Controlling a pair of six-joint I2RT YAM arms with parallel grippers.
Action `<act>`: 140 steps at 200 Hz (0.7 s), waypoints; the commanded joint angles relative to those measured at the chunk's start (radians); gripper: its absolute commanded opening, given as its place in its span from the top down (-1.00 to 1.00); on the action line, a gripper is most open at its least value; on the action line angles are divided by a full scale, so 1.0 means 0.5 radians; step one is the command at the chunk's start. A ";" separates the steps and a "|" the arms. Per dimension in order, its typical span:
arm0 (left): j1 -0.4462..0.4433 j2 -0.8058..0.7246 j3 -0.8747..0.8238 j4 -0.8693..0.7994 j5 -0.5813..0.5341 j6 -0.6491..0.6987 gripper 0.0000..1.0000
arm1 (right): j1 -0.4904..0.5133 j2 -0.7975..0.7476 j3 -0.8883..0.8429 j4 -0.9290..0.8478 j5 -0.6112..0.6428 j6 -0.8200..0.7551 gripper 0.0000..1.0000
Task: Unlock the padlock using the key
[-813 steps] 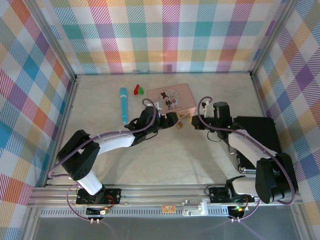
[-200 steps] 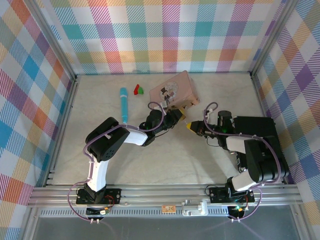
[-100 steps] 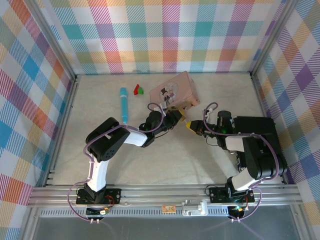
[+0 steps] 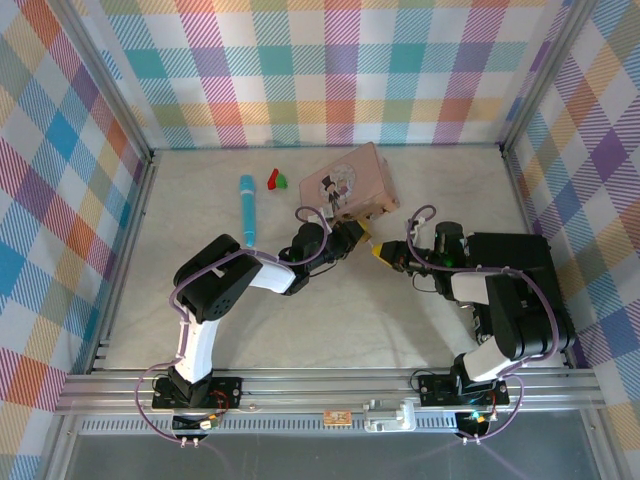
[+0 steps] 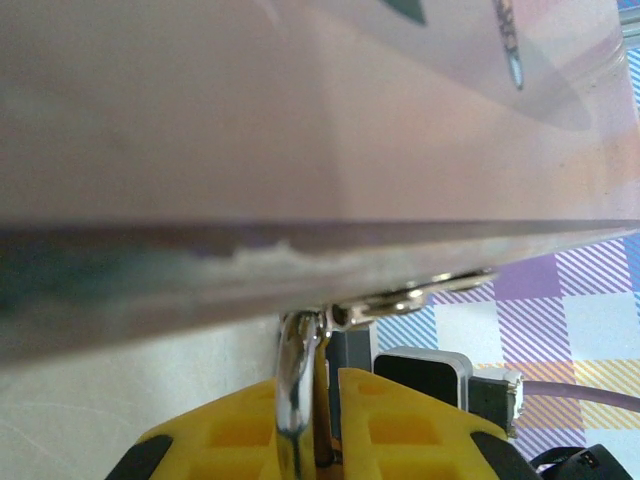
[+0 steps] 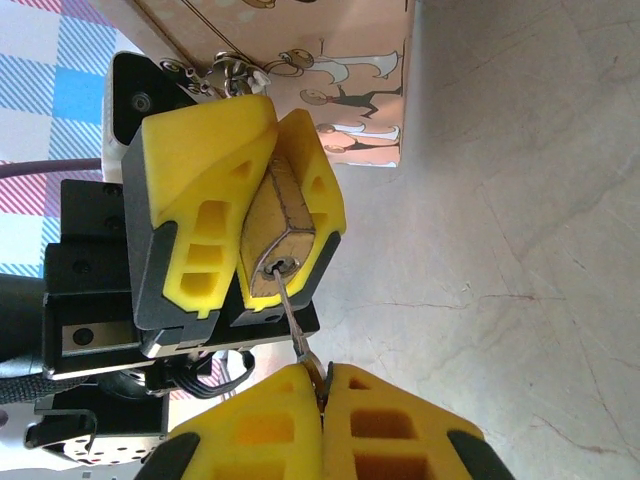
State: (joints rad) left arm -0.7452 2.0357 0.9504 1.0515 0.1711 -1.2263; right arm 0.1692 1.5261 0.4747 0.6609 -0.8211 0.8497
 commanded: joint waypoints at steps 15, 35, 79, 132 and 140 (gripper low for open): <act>0.007 -0.005 0.029 0.217 -0.026 0.020 1.00 | -0.011 -0.097 -0.031 -0.033 -0.044 -0.040 1.00; 0.006 -0.008 0.026 0.215 -0.032 0.022 1.00 | -0.008 -0.102 -0.023 -0.035 -0.059 -0.029 1.00; 0.002 -0.013 0.029 0.219 -0.023 0.022 1.00 | 0.001 -0.042 -0.006 0.011 -0.050 -0.020 1.00; 0.002 -0.030 0.016 0.222 -0.025 0.018 1.00 | 0.055 0.059 0.038 0.137 -0.064 0.045 1.00; -0.002 -0.030 0.019 0.220 -0.023 0.018 1.00 | 0.056 0.056 0.036 0.142 -0.058 0.048 1.00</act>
State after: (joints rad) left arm -0.7452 2.0377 0.9504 1.0515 0.1711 -1.2224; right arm 0.1856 1.5429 0.4713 0.6712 -0.8257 0.8589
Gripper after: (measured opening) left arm 0.123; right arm 0.055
